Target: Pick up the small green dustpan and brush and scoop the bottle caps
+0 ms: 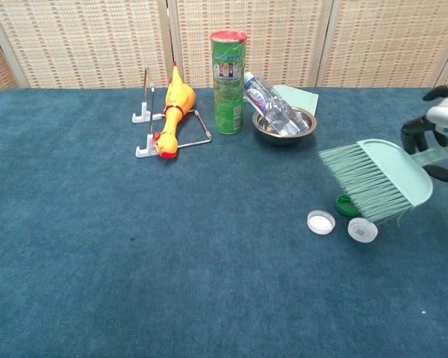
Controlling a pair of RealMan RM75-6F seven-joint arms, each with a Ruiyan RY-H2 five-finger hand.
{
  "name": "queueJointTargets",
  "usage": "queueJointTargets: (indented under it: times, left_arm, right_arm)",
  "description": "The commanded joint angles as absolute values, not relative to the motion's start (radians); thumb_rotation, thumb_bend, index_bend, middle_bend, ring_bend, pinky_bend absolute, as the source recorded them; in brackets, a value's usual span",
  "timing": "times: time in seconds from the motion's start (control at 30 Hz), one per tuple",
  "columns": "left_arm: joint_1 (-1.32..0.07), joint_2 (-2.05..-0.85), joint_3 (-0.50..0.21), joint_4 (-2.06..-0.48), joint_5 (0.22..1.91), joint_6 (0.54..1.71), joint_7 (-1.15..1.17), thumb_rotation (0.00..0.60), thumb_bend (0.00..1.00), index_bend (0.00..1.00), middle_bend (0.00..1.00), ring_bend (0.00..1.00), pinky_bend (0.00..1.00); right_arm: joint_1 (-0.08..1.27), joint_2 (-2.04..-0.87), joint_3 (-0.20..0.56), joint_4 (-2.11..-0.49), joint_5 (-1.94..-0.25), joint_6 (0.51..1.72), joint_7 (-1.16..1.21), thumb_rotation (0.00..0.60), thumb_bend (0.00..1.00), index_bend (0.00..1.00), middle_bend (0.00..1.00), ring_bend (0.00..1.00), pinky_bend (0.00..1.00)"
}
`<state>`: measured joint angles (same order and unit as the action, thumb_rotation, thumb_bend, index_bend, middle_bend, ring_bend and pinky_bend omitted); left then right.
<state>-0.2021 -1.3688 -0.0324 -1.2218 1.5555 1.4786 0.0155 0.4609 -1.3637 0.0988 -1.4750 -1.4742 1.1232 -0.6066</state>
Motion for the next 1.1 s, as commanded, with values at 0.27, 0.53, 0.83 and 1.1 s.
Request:
queueJointTargets:
  times: [0.27, 0.53, 0.83, 1.1]
  left_arm:
    - [-0.2, -1.358, -0.031, -1.227, 1.56, 1.483, -0.007, 0.6, 0.46, 0.0, 0.0, 0.0, 0.06]
    - [-0.201, -1.355, -0.03, -1.227, 1.561, 1.481, -0.017, 0.6, 0.46, 0.0, 0.0, 0.0, 0.06]
    - [-0.203, -1.354, -0.031, -1.227, 1.557, 1.472, -0.016, 0.6, 0.46, 0.0, 0.0, 0.0, 0.06]
    - [-0.202, -1.359, -0.03, -1.224, 1.559, 1.472, -0.009, 0.6, 0.46, 0.0, 0.0, 0.0, 0.06]
  right_arm:
    - [0.654, -1.412, 0.127, -1.698, -1.251, 0.938, -1.299, 0.6, 0.39, 0.89, 0.8, 0.49, 0.12]
    - [0.728, -1.486, 0.09, -1.72, -1.087, 0.975, -1.542, 0.6, 0.39, 0.89, 0.8, 0.5, 0.12]
    - [0.786, -1.5, 0.034, -1.697, -0.945, 1.044, -1.705, 0.6, 0.39, 0.89, 0.8, 0.5, 0.12]
    - [0.811, -1.493, -0.022, -1.67, -0.876, 1.109, -1.759, 0.6, 0.39, 0.89, 0.8, 0.5, 0.12]
